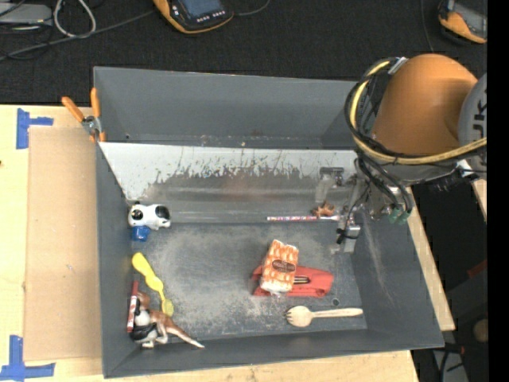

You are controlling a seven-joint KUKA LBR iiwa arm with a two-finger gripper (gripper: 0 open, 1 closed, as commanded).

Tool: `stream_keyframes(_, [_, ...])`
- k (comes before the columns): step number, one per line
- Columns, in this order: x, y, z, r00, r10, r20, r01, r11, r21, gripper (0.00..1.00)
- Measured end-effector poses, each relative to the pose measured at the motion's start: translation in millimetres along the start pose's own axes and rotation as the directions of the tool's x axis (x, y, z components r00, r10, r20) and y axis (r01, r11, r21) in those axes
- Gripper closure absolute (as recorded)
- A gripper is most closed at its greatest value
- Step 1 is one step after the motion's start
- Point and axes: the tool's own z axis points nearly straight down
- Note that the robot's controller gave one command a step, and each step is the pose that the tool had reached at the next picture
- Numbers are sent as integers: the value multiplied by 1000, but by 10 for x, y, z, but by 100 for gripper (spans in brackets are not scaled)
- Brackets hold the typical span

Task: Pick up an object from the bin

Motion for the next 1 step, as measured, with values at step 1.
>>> stream_keyframes(1, [-14, 3, -44, 1000, -1, 8, 1, 1000, 1, 0])
